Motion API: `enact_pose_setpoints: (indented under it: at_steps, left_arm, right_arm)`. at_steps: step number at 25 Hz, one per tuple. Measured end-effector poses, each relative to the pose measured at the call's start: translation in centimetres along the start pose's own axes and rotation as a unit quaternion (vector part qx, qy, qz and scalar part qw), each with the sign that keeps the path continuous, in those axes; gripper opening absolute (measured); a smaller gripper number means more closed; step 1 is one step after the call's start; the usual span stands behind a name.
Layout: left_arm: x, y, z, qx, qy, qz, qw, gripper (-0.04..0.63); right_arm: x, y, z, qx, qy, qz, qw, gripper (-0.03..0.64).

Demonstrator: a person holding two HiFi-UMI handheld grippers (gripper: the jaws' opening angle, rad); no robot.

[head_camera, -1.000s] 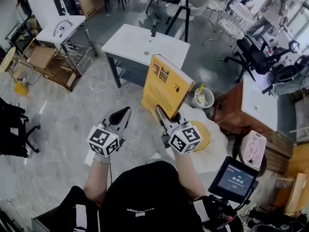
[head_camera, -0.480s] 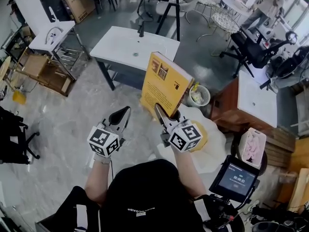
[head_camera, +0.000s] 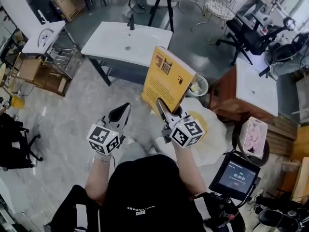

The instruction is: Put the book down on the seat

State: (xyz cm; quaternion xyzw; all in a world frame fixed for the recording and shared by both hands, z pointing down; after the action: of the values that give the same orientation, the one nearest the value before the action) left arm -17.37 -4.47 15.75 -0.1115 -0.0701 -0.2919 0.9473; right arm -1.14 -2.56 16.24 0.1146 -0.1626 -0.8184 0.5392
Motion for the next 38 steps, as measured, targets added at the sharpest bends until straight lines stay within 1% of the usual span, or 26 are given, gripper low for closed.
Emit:
enact_pose_setpoints:
  at_steps: [5,11,18,24,28,34,38]
  left_arm:
    - [1.6,-0.8,-0.2,-0.004,-0.010,0.017,0.9998,0.014]
    - [4.2,-1.8,0.1,0.007,-0.027,0.057,0.9980,0.014]
    - [9.0,-2.4,0.2,0.011,-0.052,0.097,0.9939,0.014]
    - [12.5,-2.2,1.4,0.015,-0.080,0.127,0.9885,0.014]
    - [14.6,-1.8,2.5,0.017,-0.099,0.144,0.9844,0.014]
    - [17.5,-1.0,5.2,0.014,-0.132,0.169,0.9766,0.014]
    - [18.7,-0.9,7.0,0.014,-0.154,0.180,0.9715,0.014]
  right_arm:
    - [0.2,1.6,0.0,0.010,-0.001,0.027,1.000,0.161]
    - [1.0,3.0,0.1,0.016,0.009,0.061,0.998,0.161]
    - [1.2,7.2,-0.1,0.041,0.021,0.104,0.994,0.161]
    - [0.2,10.9,0.8,0.071,0.027,0.149,0.986,0.161]
    - [-1.0,13.2,1.7,0.083,0.025,0.177,0.980,0.161]
    - [-3.0,16.4,3.9,0.106,0.015,0.220,0.970,0.161]
    - [-4.2,17.6,5.5,0.117,0.009,0.243,0.963,0.161]
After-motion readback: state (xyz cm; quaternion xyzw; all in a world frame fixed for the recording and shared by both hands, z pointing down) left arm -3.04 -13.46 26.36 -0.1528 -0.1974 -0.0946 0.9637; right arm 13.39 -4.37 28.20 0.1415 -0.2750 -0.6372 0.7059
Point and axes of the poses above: the fingertips, and each gripper's own axes: x forward along the fingers, y to its right, z out of its underside, the point moved 3 cm from there along -x, backward along the fingers, and after that the axes turned 2 degrees about -x, right-handed, at the moved point
